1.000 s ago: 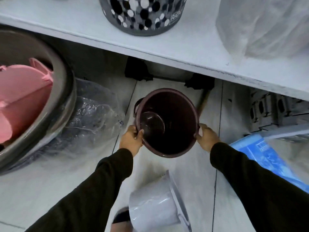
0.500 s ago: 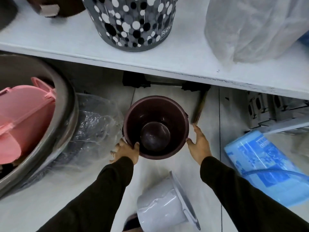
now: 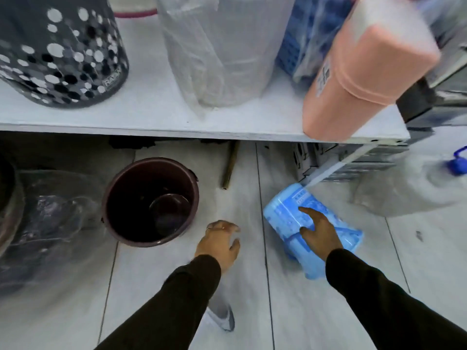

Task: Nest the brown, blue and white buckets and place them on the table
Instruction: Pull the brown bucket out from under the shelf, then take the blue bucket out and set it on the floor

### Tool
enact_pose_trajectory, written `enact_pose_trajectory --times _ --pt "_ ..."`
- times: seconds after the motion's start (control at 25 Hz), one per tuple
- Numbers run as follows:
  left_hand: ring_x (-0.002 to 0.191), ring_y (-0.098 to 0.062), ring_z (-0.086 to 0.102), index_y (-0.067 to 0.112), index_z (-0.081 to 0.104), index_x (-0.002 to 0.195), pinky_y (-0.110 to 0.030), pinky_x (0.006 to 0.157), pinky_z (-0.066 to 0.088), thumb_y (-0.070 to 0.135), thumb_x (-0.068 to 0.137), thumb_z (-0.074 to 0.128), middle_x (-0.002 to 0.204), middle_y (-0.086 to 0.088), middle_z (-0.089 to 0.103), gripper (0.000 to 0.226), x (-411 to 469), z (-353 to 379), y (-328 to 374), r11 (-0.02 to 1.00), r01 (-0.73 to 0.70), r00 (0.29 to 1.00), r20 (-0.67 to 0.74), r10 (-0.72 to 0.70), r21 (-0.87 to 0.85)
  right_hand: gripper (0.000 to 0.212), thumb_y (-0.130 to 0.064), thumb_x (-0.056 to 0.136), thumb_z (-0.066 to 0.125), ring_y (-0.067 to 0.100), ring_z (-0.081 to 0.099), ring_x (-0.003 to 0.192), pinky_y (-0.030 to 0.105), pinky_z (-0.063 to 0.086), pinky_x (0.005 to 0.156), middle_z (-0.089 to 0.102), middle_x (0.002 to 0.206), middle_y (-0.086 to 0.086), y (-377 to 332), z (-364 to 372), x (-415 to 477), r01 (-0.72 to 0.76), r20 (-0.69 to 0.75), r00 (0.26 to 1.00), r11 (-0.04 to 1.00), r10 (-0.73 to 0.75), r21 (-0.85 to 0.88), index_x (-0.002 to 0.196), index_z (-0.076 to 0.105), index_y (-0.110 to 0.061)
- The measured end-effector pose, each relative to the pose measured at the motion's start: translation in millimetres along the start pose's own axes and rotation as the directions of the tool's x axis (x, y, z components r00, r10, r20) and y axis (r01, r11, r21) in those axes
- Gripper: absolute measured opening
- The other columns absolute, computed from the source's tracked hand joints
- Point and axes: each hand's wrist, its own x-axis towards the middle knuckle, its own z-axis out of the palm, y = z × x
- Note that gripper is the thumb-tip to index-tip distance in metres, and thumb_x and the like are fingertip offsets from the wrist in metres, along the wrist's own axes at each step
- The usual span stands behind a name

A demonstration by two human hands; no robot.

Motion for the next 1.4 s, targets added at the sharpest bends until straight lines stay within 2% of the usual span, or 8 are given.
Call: enact_pose_trajectory --times 0.28,0.52,0.64,0.84,1.04,1.24,1.32,1.4 --pt "0.114 -0.016 0.060 0.029 0.060 0.124 -0.031 0.100 0.048 0.038 0.085 0.066 0.121 0.004 0.062 0.040 13 201 88 0.976 0.028 0.966 0.258 0.030 -0.217 0.088 0.009 0.079 0.055 0.029 0.034 0.146 0.045 0.031 0.120 0.030 0.162 0.010 184 -77 48 -0.038 0.088 0.993 0.907 0.083 -0.420 0.156 0.027 -0.023" --pt "0.104 -0.018 0.063 0.024 0.052 0.119 -0.031 0.090 0.051 0.037 0.085 0.066 0.120 0.004 0.054 0.040 37 305 150 0.962 0.067 0.995 0.086 -0.046 -0.263 0.063 -0.009 0.088 0.060 0.034 0.057 0.125 0.041 0.049 0.101 0.052 0.146 0.005 248 -72 99 0.271 0.177 0.962 0.827 -0.209 -0.493 0.147 0.043 -0.025" --pt "0.086 -0.027 0.066 0.026 0.049 0.117 -0.037 0.082 0.056 0.031 0.096 0.048 0.127 0.005 0.041 0.021 31 300 157 0.965 0.073 0.991 -0.087 -0.098 -0.250 0.047 -0.026 0.095 0.058 0.030 0.063 0.109 0.037 0.052 0.088 0.060 0.136 0.001 246 -80 91 0.370 0.074 0.922 0.808 -0.381 -0.459 0.141 0.046 -0.026" --pt "0.081 -0.012 0.070 0.032 0.054 0.115 -0.023 0.074 0.053 0.034 0.098 0.048 0.117 0.011 0.058 0.018 18 229 146 0.889 0.045 0.955 -0.243 -0.173 -0.455 0.066 -0.021 0.097 0.059 0.025 0.047 0.135 0.036 0.039 0.109 0.043 0.153 0.006 211 -96 81 0.288 -0.101 0.950 0.954 -0.296 -0.089 0.155 0.027 -0.023" --pt "0.085 -0.044 0.070 0.031 0.058 0.097 -0.040 0.059 0.063 0.019 0.095 0.057 0.109 -0.015 0.066 0.013 47 167 143 0.486 0.248 0.852 -0.050 -0.522 -0.838 0.088 0.008 0.087 0.049 0.036 0.047 0.132 0.037 0.039 0.107 0.040 0.151 0.018 186 -82 74 -0.008 0.025 1.000 0.995 0.005 0.100 0.160 0.009 -0.021" --pt "0.072 -0.035 0.067 0.015 0.053 0.113 -0.032 0.050 0.058 0.012 0.096 0.058 0.101 -0.016 0.063 0.018 66 149 138 0.181 0.358 0.738 0.159 -0.655 -0.916 0.062 -0.007 0.097 0.051 0.032 0.053 0.129 0.049 0.049 0.107 0.048 0.147 0.008 174 -55 68 0.046 -0.131 0.991 0.971 -0.016 0.235 0.153 0.033 -0.026" --pt "0.081 -0.035 0.067 0.017 0.053 0.115 -0.035 0.061 0.057 0.015 0.097 0.058 0.107 -0.016 0.062 0.020 66 148 133 0.179 0.390 0.737 0.190 -0.649 -0.903 0.061 -0.013 0.100 0.050 0.030 0.049 0.134 0.041 0.043 0.111 0.043 0.153 0.008 172 -55 65 0.051 -0.114 0.993 0.990 -0.037 0.128 0.156 0.028 -0.022" --pt "0.097 -0.034 0.066 0.017 0.050 0.131 -0.039 0.078 0.057 0.024 0.098 0.054 0.115 -0.015 0.063 0.033 61 148 129 0.403 0.459 0.767 0.125 -0.629 -0.792 0.064 -0.026 0.102 0.047 0.029 0.040 0.143 0.044 0.039 0.113 0.026 0.164 0.006 171 -58 60 0.093 -0.073 0.993 0.994 -0.097 -0.053 0.158 0.017 -0.023"
